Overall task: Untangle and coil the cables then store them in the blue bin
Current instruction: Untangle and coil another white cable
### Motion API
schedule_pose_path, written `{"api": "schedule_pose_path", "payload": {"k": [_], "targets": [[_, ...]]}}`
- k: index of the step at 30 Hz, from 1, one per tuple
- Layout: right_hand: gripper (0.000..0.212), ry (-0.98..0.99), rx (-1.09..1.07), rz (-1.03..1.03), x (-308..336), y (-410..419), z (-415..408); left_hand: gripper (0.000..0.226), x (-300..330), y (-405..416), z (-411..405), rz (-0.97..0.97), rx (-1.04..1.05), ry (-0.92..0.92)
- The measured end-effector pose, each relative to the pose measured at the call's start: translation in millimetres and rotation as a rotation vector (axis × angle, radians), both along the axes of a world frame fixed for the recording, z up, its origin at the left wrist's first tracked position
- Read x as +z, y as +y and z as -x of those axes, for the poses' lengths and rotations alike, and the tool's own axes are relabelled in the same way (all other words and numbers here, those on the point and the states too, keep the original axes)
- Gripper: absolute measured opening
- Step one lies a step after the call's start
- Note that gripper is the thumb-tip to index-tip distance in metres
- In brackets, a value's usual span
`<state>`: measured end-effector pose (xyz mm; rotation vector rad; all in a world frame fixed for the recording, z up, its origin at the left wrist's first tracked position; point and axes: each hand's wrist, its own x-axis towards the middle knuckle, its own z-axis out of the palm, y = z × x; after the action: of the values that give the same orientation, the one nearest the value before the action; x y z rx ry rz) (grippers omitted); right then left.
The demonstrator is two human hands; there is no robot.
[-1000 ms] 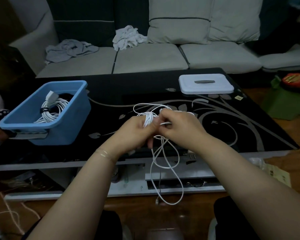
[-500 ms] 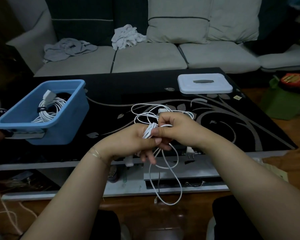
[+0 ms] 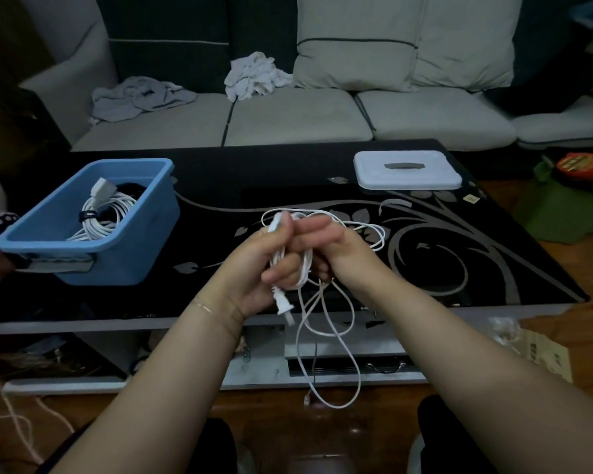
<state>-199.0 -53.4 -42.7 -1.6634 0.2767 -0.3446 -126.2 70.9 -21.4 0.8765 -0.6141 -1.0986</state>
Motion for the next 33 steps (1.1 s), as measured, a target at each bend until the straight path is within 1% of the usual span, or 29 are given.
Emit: {"api": "schedule_pose_path", "payload": {"k": [2, 4, 7, 9, 13, 16, 20, 22, 25, 27, 30, 32, 33], "targets": [[0.03, 0.035, -0.01, 0.013, -4.4, 7.0, -2.5, 0.05, 5.0, -2.5, 0.0, 0.071, 0.102, 0.11], [0.031, 0.066, 0.017, 0.098, -10.0, 14.1, -3.3, 0.049, 8.7, -2.7, -4.7, 0.113, 0.211, 0.16], [0.029, 0.138, 0.071, 0.439, -19.1, 18.8, -2.9, 0.045, 9.3, 0.7, -16.1, 0.127, 0.333, 0.194], [0.026, 0.179, 0.079, 0.591, -17.8, 18.9, 0.5, 0.043, 8.1, 1.3, -19.5, 0.077, 0.398, 0.156], [0.027, 0.193, 0.105, 0.762, -9.7, 21.6, 6.4, 0.04, 6.0, 2.0, -22.3, -0.048, 0.548, -0.006], [0.03, 0.163, 0.101, 0.796, -6.8, 22.9, 8.5, 0.041, 5.5, 3.3, -22.5, -0.106, 0.572, -0.112], [0.026, 0.151, 0.076, 0.801, -1.1, 20.9, 10.7, 0.046, 4.1, -0.1, -17.7, -0.196, 0.597, -0.397], [0.022, 0.16, 0.085, 0.837, 1.5, 19.7, 11.4, 0.05, 4.3, -2.1, -15.5, -0.236, 0.593, -0.498], [0.023, 0.169, 0.129, 0.871, 4.5, 19.1, 14.2, 0.056, 1.4, -5.6, -14.3, -0.286, 0.566, -0.637], [0.02, 0.161, 0.158, 0.886, 4.8, 18.3, 16.0, 0.06, -1.6, -5.9, -15.2, -0.304, 0.556, -0.679], [0.019, 0.127, 0.194, 0.897, 5.2, 18.0, 17.7, 0.065, -4.8, -4.1, -18.5, -0.337, 0.525, -0.653], [0.014, 0.123, 0.223, 0.867, 7.0, 17.1, 19.0, 0.061, -6.2, -3.3, -18.0, -0.367, 0.48, -0.714], [0.013, 0.126, 0.235, 0.846, 8.5, 15.6, 20.1, 0.054, -6.0, -3.6, -16.0, -0.376, 0.45, -0.764]]}}
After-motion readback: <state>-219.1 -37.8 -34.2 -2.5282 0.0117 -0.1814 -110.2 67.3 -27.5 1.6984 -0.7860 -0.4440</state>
